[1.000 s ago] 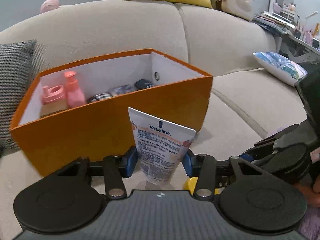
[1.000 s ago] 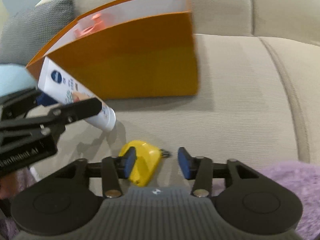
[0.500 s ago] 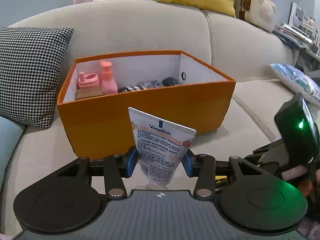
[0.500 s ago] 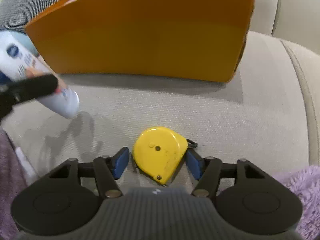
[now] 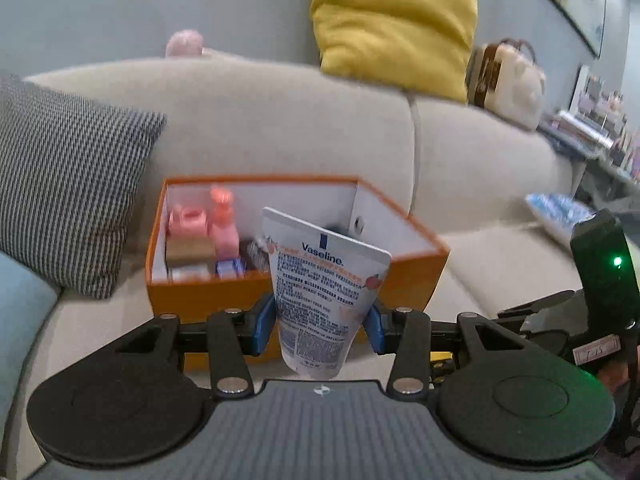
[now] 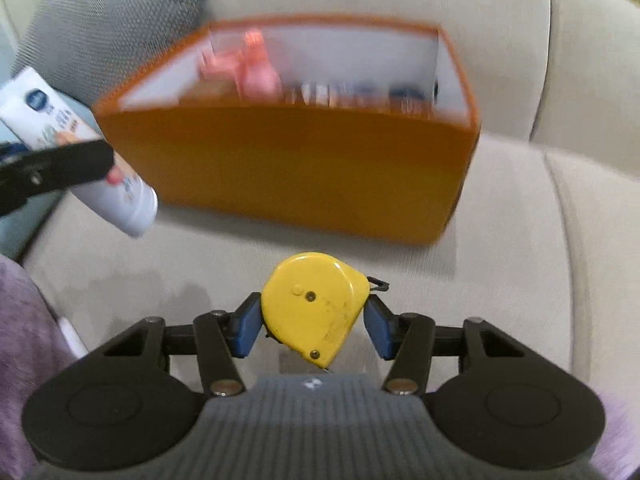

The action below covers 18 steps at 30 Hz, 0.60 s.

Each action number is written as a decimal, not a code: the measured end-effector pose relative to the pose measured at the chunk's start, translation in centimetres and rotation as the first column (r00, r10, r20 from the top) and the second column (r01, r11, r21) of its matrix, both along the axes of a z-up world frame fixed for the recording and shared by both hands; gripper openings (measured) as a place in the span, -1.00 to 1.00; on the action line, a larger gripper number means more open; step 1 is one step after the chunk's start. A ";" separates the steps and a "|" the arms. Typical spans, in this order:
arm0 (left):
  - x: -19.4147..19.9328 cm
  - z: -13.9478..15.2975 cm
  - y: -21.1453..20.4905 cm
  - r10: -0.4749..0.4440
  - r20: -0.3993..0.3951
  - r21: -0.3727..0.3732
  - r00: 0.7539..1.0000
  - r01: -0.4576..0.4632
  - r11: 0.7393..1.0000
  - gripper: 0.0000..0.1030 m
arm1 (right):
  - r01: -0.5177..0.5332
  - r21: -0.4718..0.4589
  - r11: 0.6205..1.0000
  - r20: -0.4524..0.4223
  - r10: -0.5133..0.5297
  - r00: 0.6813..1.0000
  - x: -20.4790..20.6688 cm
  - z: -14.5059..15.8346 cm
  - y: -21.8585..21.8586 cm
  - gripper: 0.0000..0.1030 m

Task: Organize rigid objects
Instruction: 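Carry the Vaseline tube with the left tool while the right tool carries the tape measure over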

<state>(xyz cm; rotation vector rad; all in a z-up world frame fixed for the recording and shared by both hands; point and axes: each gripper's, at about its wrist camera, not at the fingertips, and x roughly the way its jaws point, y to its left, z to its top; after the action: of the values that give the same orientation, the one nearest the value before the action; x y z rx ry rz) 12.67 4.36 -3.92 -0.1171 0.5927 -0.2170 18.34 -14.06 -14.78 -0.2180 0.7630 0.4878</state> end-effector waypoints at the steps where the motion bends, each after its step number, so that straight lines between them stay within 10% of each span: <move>1: 0.1 0.8 0.1 -0.002 0.011 -0.012 1.000 0.002 1.000 -0.07 | -0.012 0.012 1.000 0.022 0.012 1.000 -0.2 1.1 0.0 0.09; 10: 3.1 6.1 0.9 -0.030 0.136 -0.003 0.990 0.031 1.000 -0.33 | -0.119 0.070 0.990 0.152 0.107 0.983 1.2 9.6 1.8 0.09; 18: 7.8 5.7 2.5 -0.029 0.134 -0.012 0.990 0.031 0.999 -0.62 | -0.118 0.019 0.993 0.129 0.115 0.985 5.7 10.4 3.5 0.09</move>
<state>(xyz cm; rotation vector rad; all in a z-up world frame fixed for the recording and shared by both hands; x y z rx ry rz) 20.45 6.81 1.80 -0.1063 0.4592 -0.2561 24.09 -10.53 -4.37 -0.2674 0.6204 0.5892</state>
